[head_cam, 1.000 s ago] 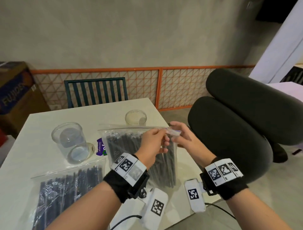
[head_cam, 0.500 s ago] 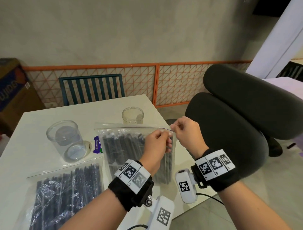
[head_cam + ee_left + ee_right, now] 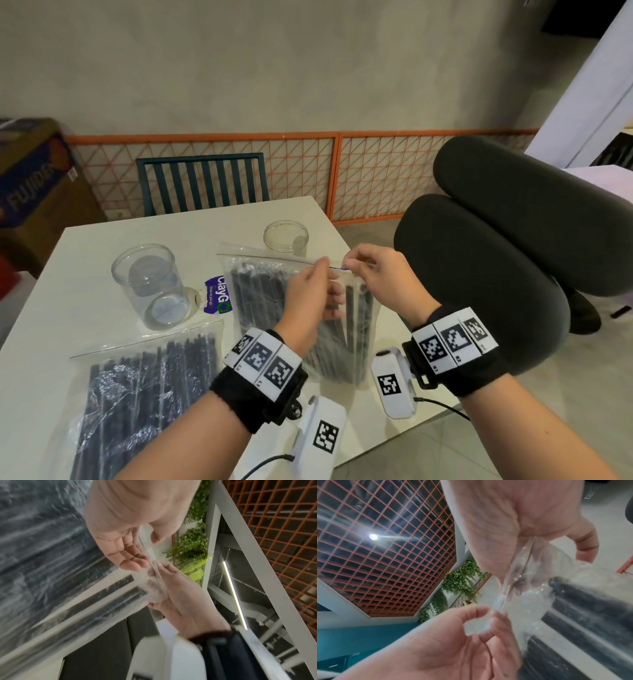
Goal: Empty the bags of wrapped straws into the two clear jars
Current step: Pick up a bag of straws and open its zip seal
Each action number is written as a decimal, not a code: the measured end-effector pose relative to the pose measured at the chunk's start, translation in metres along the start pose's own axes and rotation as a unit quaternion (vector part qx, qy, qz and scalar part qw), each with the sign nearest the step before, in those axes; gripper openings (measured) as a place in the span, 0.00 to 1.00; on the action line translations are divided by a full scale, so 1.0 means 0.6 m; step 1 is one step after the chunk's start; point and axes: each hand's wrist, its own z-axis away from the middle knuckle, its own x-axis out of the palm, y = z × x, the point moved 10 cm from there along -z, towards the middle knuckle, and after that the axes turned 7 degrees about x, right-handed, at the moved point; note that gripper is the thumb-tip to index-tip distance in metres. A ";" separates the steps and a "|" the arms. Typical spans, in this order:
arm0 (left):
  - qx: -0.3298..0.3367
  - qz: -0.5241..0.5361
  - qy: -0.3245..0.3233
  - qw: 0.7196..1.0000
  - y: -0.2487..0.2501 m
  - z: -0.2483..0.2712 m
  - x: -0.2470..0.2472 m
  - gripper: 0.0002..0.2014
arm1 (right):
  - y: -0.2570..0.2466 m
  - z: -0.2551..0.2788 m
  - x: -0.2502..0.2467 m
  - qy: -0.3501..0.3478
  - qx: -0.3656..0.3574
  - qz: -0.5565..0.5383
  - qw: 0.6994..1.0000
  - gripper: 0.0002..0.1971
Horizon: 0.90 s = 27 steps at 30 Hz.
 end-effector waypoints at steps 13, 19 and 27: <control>0.026 -0.074 -0.021 0.997 0.001 0.002 -0.032 0.12 | -0.015 -0.015 0.032 0.083 0.038 0.202 0.975 0.11; 0.023 -0.085 -0.017 0.996 0.014 0.000 -0.050 0.13 | -0.041 -0.010 0.056 0.038 -0.005 0.175 0.984 0.07; 0.053 -0.058 0.050 0.996 0.031 -0.016 -0.097 0.13 | -0.038 -0.020 0.068 0.037 -0.002 0.161 0.986 0.08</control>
